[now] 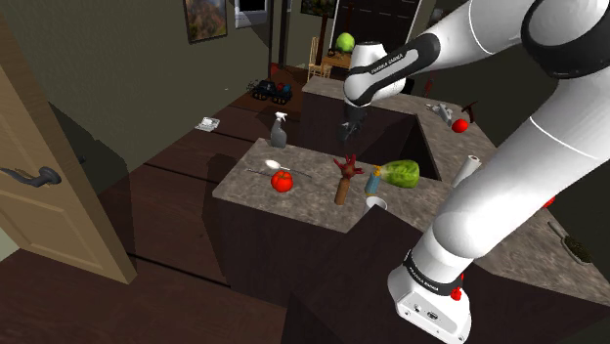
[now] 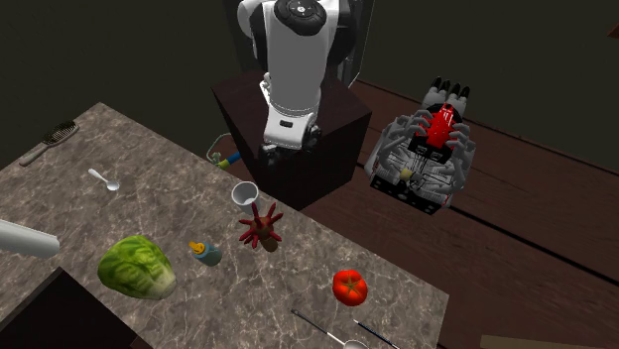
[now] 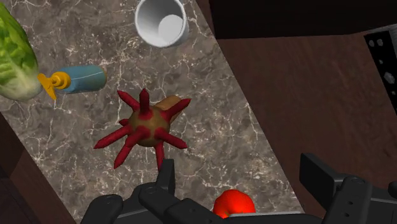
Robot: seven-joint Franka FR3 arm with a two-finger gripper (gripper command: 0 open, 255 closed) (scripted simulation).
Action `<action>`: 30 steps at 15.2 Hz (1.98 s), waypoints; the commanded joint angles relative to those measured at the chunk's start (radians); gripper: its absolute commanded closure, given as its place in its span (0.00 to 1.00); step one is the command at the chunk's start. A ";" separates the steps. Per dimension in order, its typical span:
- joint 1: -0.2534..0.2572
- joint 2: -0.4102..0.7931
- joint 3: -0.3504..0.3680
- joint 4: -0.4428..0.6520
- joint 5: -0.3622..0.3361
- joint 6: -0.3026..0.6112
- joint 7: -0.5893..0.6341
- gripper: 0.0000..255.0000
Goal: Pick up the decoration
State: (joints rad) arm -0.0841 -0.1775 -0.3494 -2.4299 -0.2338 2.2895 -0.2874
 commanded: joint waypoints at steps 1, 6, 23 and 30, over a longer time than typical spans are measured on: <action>0.000 0.075 -0.018 0.026 0.023 0.056 -0.037 0.00; -0.017 0.285 -0.042 0.125 0.126 0.174 -0.159 0.00; -0.145 0.697 0.046 0.364 0.329 0.351 -0.354 0.00; -0.144 0.697 0.046 0.362 0.329 0.352 -0.354 1.00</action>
State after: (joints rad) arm -0.2280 0.5187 -0.3039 -2.0674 0.0950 2.6415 -0.6412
